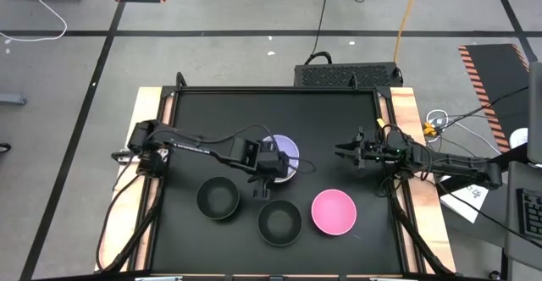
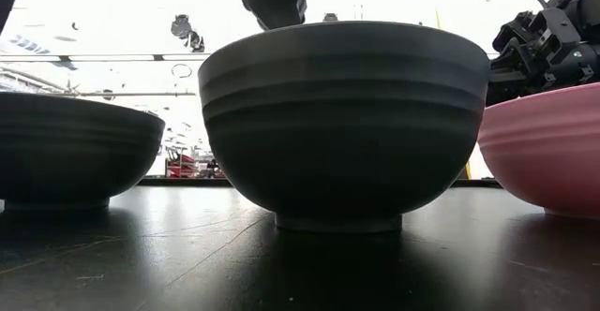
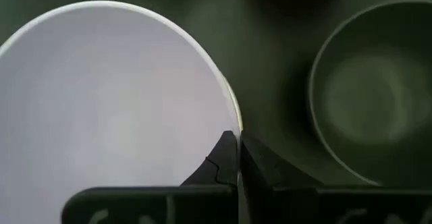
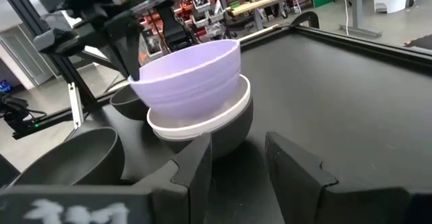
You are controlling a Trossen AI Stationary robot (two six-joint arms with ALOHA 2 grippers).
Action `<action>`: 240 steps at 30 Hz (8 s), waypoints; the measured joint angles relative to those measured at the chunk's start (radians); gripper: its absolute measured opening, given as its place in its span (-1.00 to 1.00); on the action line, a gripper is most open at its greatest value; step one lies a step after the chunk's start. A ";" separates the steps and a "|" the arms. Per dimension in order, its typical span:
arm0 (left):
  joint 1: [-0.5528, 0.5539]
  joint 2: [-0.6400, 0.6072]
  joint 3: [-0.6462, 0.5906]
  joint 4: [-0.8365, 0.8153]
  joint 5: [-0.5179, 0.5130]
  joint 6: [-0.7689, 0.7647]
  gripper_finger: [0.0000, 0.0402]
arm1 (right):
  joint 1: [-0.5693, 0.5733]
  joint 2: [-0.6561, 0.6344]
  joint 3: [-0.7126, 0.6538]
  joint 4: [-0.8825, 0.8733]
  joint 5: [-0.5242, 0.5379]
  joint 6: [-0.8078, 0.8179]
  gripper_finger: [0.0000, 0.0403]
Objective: Nest bowls inside each other
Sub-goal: Stack the purple bowl on top of the white bowl, then stack the pink bowl on top of the purple bowl
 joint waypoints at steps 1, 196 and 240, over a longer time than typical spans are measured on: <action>-0.004 0.005 0.000 0.002 0.002 0.000 -0.99 | 0.000 0.000 0.000 0.000 0.000 -0.001 -0.35; 0.118 -1.523 -1.694 1.203 -0.030 0.097 0.08 | 0.654 0.670 0.498 -0.480 0.135 0.799 -0.35; 0.118 -1.523 -1.694 1.193 -0.024 0.115 0.08 | 0.551 0.731 0.498 -0.239 0.163 0.409 -0.99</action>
